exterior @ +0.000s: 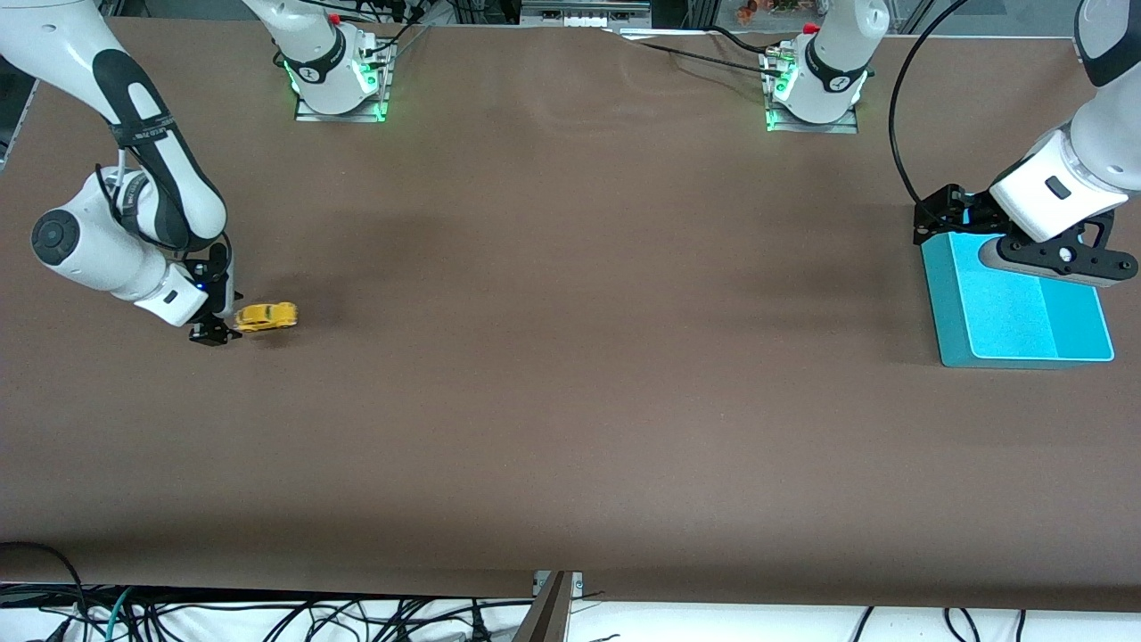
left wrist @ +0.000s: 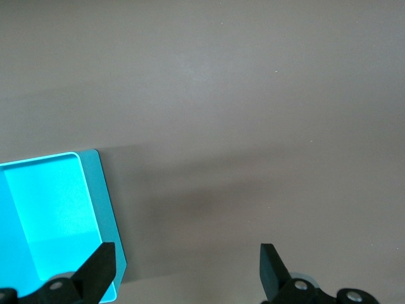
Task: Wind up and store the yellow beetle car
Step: 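Open the right gripper to release the car and withdraw the right arm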
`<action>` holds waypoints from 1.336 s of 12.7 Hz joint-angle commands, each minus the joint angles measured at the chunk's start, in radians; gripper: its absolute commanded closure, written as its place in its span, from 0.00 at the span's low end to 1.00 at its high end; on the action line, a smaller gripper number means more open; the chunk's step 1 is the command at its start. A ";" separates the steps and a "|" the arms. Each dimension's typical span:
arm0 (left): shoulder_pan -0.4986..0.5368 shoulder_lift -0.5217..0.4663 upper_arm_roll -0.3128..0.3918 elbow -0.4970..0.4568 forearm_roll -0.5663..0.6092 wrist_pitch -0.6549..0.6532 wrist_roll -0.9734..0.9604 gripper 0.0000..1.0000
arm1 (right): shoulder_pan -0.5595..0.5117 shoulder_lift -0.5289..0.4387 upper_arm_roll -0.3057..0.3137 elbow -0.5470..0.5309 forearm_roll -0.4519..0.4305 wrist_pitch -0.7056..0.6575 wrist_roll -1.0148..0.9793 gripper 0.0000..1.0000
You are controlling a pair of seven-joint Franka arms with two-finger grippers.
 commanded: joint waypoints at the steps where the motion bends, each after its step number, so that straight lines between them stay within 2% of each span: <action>1: -0.006 0.012 0.001 0.032 0.009 -0.026 -0.009 0.00 | -0.015 0.005 0.020 0.118 0.010 -0.150 0.025 0.00; 4: -0.006 0.012 0.001 0.032 0.009 -0.026 -0.009 0.00 | -0.015 -0.043 0.020 0.137 0.011 -0.224 0.047 0.00; 9: -0.006 0.012 0.001 0.032 0.009 -0.026 -0.009 0.00 | -0.014 -0.198 0.021 0.138 -0.001 -0.373 0.146 0.00; 14: -0.006 0.012 0.001 0.032 0.007 -0.031 -0.009 0.00 | -0.015 -0.273 0.023 0.148 0.007 -0.416 0.151 0.00; 17: -0.006 0.012 0.001 0.032 0.007 -0.046 -0.009 0.00 | -0.017 -0.321 0.023 0.161 0.001 -0.506 0.206 0.00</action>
